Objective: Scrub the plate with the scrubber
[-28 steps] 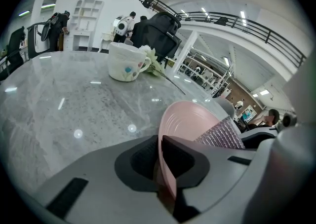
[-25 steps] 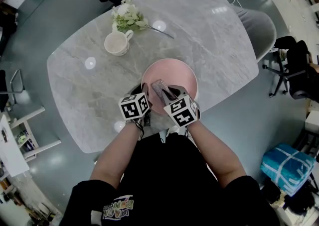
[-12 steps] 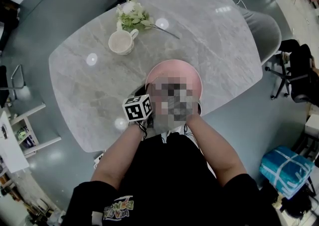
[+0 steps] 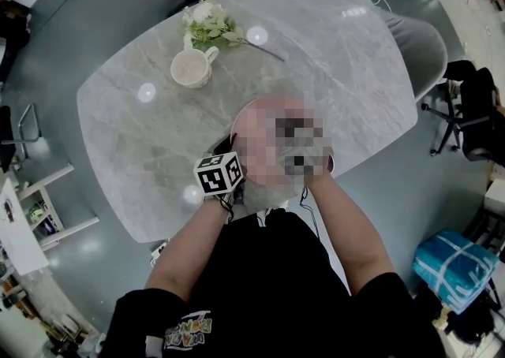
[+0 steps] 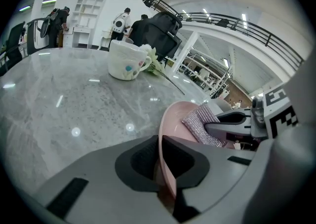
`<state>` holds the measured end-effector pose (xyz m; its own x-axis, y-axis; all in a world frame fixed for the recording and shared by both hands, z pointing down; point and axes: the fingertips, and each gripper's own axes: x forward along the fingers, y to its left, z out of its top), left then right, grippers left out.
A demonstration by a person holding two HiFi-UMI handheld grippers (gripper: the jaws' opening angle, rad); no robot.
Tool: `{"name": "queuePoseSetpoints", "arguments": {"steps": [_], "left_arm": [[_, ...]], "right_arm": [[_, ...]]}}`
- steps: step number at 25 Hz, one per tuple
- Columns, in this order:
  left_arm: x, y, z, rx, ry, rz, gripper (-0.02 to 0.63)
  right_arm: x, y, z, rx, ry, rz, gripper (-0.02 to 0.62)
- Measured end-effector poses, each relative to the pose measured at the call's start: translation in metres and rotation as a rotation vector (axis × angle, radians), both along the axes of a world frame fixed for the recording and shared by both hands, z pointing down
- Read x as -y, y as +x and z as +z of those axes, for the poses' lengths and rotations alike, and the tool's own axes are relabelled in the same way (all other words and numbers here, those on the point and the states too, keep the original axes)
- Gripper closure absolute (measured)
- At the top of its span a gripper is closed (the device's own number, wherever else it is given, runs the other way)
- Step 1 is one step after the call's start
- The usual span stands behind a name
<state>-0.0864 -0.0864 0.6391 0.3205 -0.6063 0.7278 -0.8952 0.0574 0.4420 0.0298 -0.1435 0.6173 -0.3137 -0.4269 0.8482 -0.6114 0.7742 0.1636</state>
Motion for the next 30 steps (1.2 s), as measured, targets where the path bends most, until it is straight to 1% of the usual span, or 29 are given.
{"name": "queuePoseSetpoints", "arguments": {"steps": [4, 8, 15, 24, 30], "left_arm": [[0.0, 0.0, 0.0, 0.001, -0.001, -0.001, 0.569], [0.0, 0.0, 0.0, 0.001, 0.0, 0.0, 0.569], [0.0, 0.0, 0.0, 0.006, 0.002, 0.002, 0.569], [0.0, -0.001, 0.001, 0.013, 0.002, 0.002, 0.568], [-0.001, 0.0, 0.001, 0.017, 0.001, 0.0, 0.568]], "right_arm": [[0.013, 0.017, -0.001, -0.04, 0.028, 0.022, 0.52], [0.021, 0.029, -0.004, -0.098, 0.068, 0.017, 0.52], [0.03, 0.047, -0.01, -0.145, 0.111, 0.012, 0.52], [0.031, 0.064, -0.019, -0.133, 0.144, 0.054, 0.518], [0.024, 0.071, -0.033, -0.055, 0.153, 0.127, 0.52]]}}
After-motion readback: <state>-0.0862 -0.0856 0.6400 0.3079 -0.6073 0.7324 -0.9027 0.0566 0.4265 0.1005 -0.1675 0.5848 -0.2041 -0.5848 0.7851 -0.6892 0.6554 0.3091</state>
